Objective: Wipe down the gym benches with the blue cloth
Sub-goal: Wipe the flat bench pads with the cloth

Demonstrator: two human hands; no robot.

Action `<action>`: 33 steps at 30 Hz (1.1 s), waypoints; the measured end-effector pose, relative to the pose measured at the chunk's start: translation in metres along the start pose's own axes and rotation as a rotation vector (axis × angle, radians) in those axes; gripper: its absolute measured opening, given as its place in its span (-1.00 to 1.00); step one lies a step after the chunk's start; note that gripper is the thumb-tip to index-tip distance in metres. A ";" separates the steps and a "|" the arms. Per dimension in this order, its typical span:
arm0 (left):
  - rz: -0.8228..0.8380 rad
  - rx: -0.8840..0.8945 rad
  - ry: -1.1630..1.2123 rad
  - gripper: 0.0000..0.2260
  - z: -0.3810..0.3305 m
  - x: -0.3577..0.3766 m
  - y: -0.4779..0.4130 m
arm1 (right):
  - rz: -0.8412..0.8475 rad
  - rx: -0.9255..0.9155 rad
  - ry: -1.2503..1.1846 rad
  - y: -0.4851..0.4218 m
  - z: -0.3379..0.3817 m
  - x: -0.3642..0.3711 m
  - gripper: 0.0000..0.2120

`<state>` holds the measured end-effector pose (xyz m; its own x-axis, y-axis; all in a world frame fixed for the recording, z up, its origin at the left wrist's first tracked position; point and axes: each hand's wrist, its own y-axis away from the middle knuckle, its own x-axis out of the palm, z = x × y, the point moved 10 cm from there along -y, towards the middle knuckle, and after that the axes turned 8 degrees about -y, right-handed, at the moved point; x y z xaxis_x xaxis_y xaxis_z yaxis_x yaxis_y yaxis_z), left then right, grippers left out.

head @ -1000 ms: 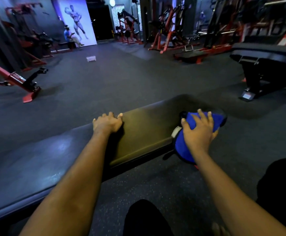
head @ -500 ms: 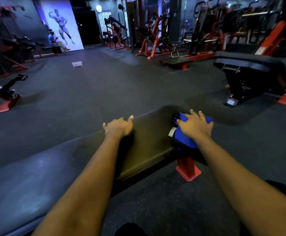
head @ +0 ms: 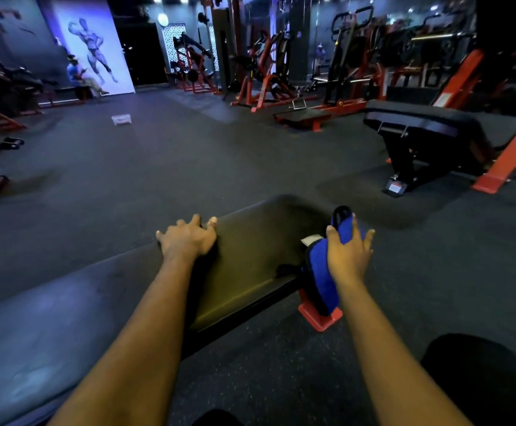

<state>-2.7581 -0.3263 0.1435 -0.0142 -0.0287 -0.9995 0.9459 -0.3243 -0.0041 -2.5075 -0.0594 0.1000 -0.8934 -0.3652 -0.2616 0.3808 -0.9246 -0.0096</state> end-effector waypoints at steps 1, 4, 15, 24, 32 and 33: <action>0.001 0.001 -0.003 -0.41 0.001 0.000 -0.002 | -0.013 0.011 -0.048 -0.002 -0.004 0.000 -0.37; -0.013 0.007 -0.002 -0.40 0.003 0.000 -0.005 | -0.007 0.050 -0.018 -0.023 -0.001 0.003 -0.43; 0.017 -0.002 0.041 -0.40 0.002 0.003 -0.016 | 0.526 -0.063 0.553 -0.111 0.040 0.058 -0.46; 0.034 -0.076 0.038 -0.44 0.001 0.007 -0.018 | 0.717 -0.311 0.784 -0.142 0.083 0.173 -0.35; 0.070 -0.133 0.050 -0.48 0.005 0.010 -0.010 | 1.035 -0.351 0.418 -0.148 0.078 0.192 -0.55; 0.074 -0.137 0.052 -0.48 0.006 0.008 -0.007 | 1.053 -0.271 0.396 -0.152 0.074 0.193 -0.56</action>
<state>-2.7671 -0.3296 0.1354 0.0703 0.0021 -0.9975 0.9792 -0.1908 0.0686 -2.7552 0.0023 0.1226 0.0152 -0.8374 -0.5464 0.9736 -0.1120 0.1988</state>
